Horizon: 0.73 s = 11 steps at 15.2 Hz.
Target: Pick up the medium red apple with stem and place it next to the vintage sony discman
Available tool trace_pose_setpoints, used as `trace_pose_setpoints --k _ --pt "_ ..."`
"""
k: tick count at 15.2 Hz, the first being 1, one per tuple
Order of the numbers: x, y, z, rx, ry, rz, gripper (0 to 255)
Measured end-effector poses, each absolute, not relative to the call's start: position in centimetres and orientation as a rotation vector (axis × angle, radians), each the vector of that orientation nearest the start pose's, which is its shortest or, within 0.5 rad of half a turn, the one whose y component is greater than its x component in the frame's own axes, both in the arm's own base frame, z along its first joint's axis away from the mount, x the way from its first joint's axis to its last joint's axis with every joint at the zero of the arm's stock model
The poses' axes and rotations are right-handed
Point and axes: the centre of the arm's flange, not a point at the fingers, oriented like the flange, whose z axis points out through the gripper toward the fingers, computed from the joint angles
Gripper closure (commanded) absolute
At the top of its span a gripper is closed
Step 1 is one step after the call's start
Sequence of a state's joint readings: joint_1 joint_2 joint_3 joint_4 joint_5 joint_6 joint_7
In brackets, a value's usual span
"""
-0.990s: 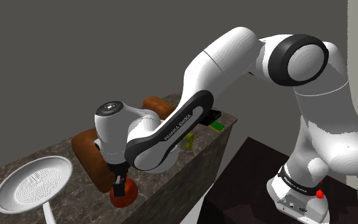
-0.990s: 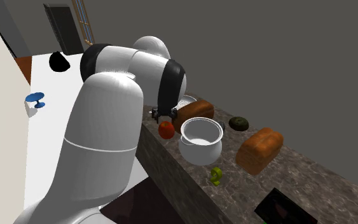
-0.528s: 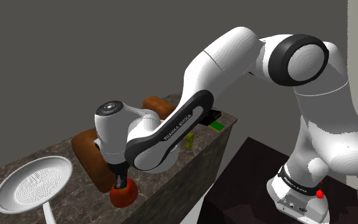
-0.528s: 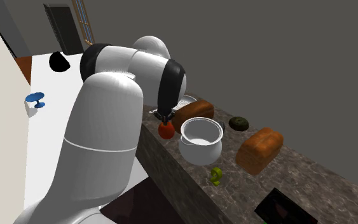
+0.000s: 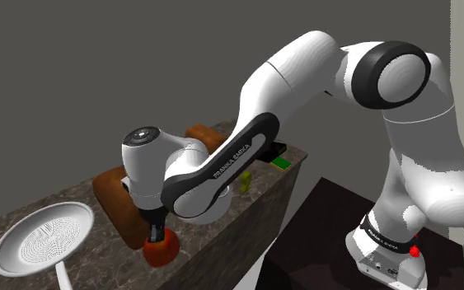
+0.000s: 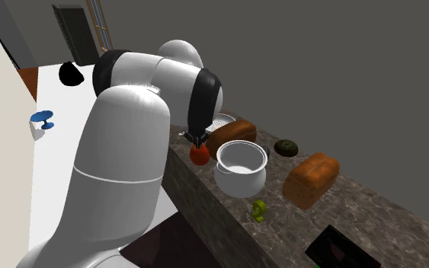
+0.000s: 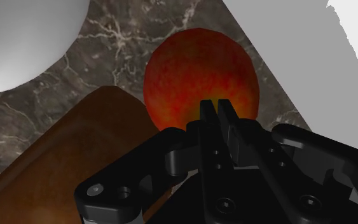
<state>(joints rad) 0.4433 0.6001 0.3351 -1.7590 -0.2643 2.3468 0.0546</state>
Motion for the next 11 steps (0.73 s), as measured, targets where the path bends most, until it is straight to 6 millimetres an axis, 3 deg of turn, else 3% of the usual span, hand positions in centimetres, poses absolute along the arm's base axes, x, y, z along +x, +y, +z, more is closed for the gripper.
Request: trace_pose_setpoints --k 11 --pt "49.1 45.0 30.0 -2.854 -1.292 -0.047 255"
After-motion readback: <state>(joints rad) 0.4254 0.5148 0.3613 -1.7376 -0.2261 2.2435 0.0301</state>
